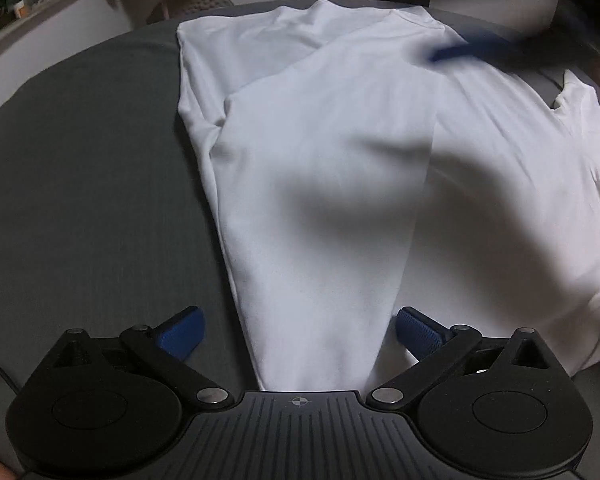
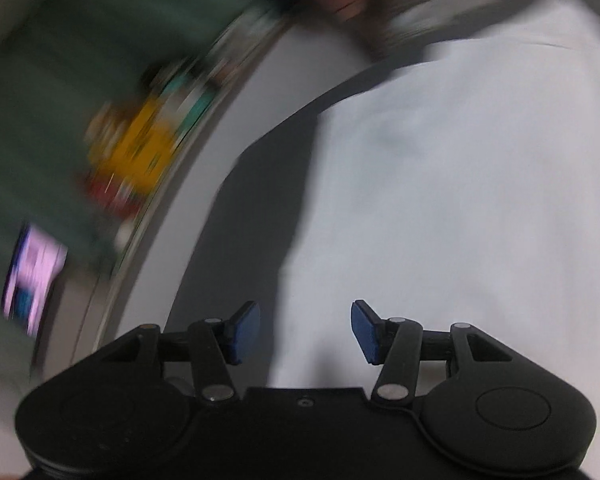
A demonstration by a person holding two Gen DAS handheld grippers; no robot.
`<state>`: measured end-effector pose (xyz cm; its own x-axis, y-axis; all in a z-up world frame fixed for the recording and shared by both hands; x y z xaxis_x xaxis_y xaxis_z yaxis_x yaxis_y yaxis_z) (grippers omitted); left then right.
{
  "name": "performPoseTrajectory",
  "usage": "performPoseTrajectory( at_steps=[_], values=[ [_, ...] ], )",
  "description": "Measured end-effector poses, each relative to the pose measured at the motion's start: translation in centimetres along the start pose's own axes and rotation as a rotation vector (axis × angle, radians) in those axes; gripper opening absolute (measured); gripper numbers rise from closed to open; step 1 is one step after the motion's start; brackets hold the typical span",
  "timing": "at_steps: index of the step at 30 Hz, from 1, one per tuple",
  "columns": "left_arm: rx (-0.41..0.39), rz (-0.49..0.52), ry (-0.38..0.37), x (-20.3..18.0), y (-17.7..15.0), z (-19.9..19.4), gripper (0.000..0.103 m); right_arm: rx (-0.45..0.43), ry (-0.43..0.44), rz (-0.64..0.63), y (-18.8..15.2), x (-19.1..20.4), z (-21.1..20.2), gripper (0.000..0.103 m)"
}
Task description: Fold clothes
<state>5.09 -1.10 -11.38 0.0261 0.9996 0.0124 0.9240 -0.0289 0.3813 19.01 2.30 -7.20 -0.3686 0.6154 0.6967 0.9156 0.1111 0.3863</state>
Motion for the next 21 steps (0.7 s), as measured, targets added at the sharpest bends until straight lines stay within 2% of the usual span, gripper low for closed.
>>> performPoseTrajectory(
  at_steps=[3,4,7,11,13,15,18,20,21],
  values=[
    [0.003,-0.001,-0.016,0.4,-0.3,0.0,0.103,0.164,-0.039,-0.154,3.6,3.2,6.3,0.049],
    [0.003,0.007,-0.014,0.3,-0.4,-0.1,0.103,0.213,-0.059,-0.197,4.6,4.1,8.2,0.045],
    [-0.010,0.043,-0.002,0.0,-0.7,-0.8,0.103,0.322,-0.160,-0.304,6.5,5.9,12.8,0.040],
    [-0.116,0.090,0.065,-0.1,-0.6,-2.8,0.103,0.432,-0.255,-0.359,7.4,6.0,16.0,0.037],
    [-0.180,0.115,0.093,-0.1,-0.6,-3.9,0.103,0.482,-0.270,-0.388,7.5,6.1,17.0,0.020],
    [-0.212,0.144,0.094,-0.5,-0.4,-4.2,0.103,0.518,-0.298,-0.410,7.4,6.1,17.9,0.011],
    [-0.205,0.193,0.066,-1.6,-0.9,-4.2,0.103,0.536,-0.353,-0.424,7.3,6.0,18.9,0.011],
    [-0.203,0.226,0.070,-1.9,-1.0,-4.2,0.103,0.539,-0.357,-0.445,7.3,6.3,19.1,0.013],
    [-0.198,0.236,0.064,-1.9,-0.9,-4.2,0.103,0.542,-0.348,-0.443,7.4,6.4,19.2,0.020]
  ],
)
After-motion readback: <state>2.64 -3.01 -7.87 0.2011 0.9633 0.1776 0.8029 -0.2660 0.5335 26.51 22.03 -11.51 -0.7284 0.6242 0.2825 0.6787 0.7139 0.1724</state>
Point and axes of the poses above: each gripper's, at about its wrist camera, not at the fingertips, and z roughly the way its jaws point, x to its left, y to its top, the point moved 3 cm from there along z, roughly the way its jaws point, and after that the axes turned 9 degrees about x, right-handed, at the moved point
